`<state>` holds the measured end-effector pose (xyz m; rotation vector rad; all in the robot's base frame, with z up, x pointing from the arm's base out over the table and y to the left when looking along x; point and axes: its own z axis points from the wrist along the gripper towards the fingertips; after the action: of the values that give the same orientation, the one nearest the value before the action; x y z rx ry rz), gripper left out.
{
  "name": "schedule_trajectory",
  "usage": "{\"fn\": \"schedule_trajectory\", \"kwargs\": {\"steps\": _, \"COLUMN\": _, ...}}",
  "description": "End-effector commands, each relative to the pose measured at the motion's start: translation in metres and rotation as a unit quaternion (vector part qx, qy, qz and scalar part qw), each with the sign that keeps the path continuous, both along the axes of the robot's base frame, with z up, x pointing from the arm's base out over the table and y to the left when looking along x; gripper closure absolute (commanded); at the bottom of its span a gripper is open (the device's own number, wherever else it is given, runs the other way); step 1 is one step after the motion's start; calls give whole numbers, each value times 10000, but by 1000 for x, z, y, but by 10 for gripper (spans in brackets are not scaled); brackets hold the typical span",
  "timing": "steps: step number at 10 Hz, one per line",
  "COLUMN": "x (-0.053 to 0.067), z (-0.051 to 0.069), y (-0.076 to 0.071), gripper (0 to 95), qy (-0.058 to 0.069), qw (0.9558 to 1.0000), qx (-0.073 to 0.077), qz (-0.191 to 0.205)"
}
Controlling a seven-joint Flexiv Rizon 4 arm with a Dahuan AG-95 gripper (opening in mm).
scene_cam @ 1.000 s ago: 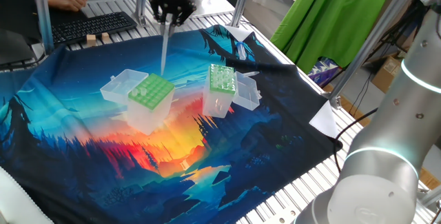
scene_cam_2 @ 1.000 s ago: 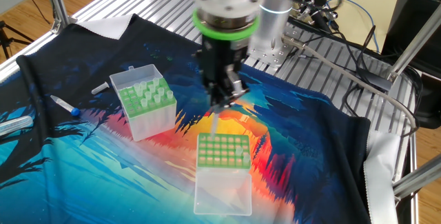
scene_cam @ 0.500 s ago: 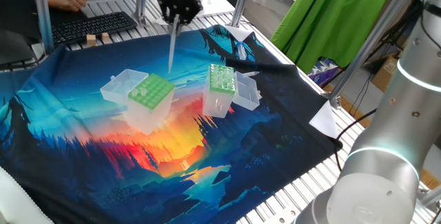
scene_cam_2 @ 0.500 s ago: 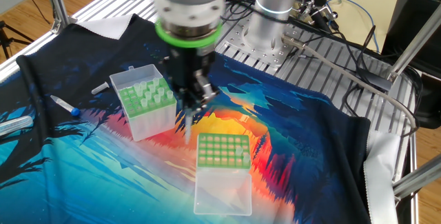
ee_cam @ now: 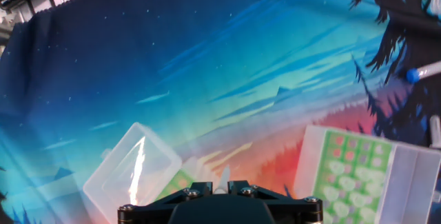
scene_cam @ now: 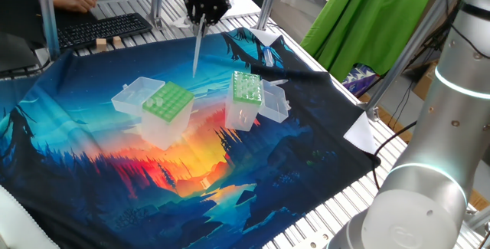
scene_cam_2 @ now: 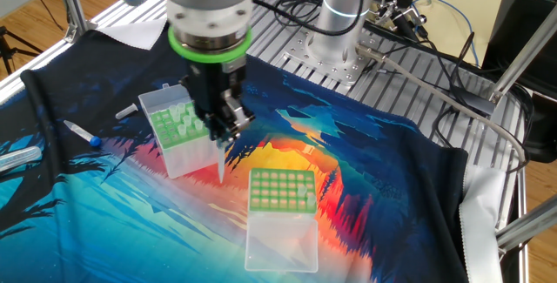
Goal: Transfer all large pipette tips from one holder to another
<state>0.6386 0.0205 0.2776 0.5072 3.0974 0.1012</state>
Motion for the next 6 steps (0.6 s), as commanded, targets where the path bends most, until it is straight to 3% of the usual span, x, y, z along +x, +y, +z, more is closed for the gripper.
{"fn": "schedule_trajectory", "kwargs": {"steps": 1, "x": -1, "z": 0, "y": 0, "gripper": 950, "qy": -13, "qw": 10000, "qx": 23, "qz": -12}}
{"fn": "schedule_trajectory", "kwargs": {"steps": 6, "x": -1, "z": 0, "y": 0, "gripper": 950, "qy": -38, "qw": 10000, "qx": -33, "qz": 82}}
